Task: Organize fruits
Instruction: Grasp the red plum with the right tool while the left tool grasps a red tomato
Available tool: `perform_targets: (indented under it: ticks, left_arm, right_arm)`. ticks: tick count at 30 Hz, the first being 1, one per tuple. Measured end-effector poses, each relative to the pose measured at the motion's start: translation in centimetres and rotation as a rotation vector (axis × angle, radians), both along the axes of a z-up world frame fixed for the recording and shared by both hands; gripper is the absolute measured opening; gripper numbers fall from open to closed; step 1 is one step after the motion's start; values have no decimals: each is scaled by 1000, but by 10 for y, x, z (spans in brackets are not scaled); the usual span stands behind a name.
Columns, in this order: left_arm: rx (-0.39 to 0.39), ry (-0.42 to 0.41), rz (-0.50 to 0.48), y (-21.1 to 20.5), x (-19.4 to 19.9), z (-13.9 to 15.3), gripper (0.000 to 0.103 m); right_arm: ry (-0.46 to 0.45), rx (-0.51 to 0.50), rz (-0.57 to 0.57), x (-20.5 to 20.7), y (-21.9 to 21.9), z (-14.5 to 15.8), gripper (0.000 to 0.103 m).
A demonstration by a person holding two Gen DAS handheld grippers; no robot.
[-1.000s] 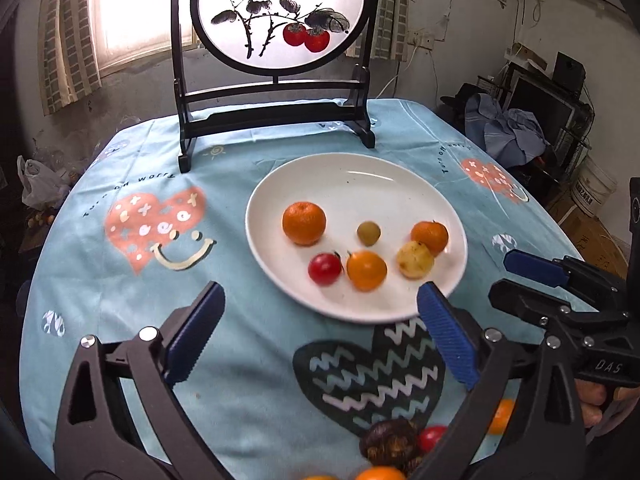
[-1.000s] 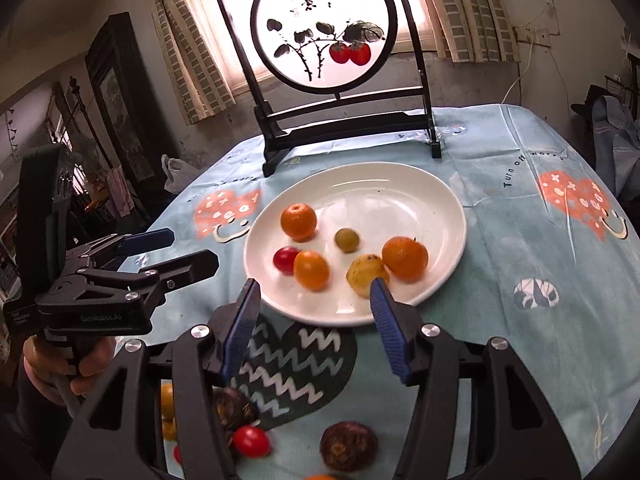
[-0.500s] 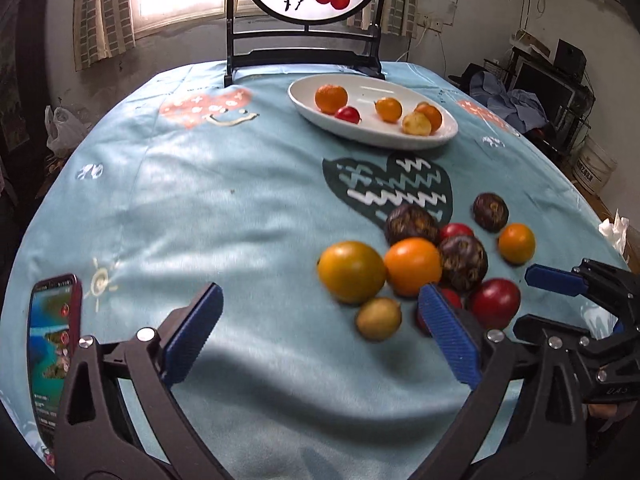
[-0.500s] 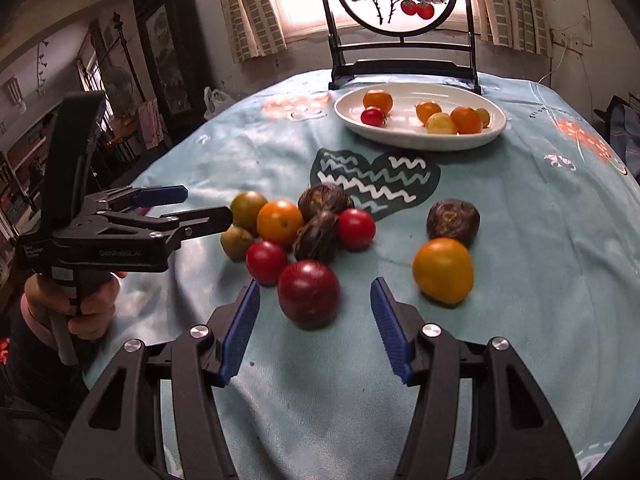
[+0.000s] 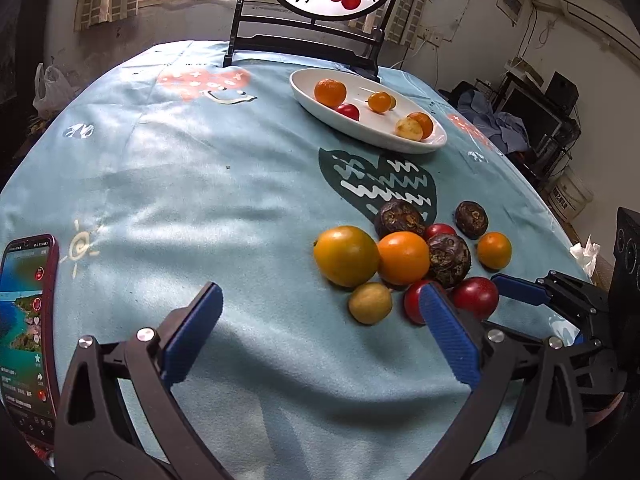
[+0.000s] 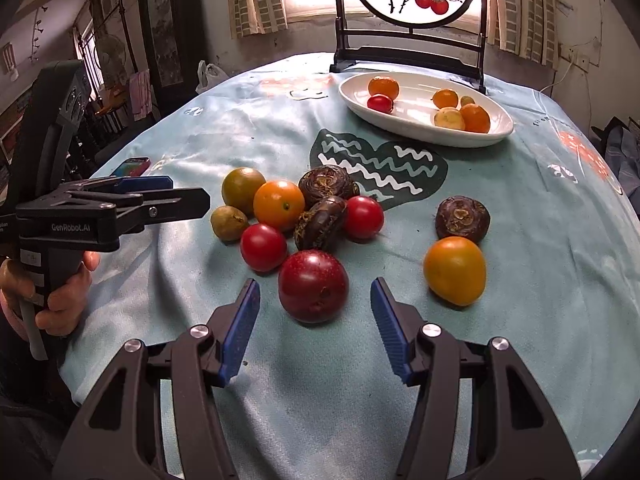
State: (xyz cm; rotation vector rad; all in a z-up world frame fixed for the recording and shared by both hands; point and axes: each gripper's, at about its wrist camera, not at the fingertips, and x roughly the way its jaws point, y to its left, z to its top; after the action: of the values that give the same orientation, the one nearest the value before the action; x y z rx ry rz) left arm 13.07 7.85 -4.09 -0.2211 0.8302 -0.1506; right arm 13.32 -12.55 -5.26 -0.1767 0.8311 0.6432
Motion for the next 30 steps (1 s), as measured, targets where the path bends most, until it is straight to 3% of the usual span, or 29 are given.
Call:
perform_targets:
  ticks: [8,13,14,17,21,26,30]
  left_arm:
    - [-5,-1,-4,-1,0,0,100]
    - [-7,-2,-9,-1,0,0,100]
    - [-8,-1,-11,-1,0,0,100]
    - [-18,-3,-29,-2,0,0,100]
    - [-45,-20,-90,-6,-1,1,98]
    - [-2,18,-135,-19,4,-4,62]
    - [44,40,-162,-28,7,-7,52]
  right_arm:
    - [45,-5,-9,9,4,-4,58]
    - [73,-6,-9,13,5,-8,44]
    - [84,7,5,14,5,-8,38]
    - [91,27,-1,14,3,-8,38]
    - [95,130,-49,17,-16,-3,38]
    - [100,167,-68,18,-22,-1,38]
    - [98,169,-69,18,-23,0,38]
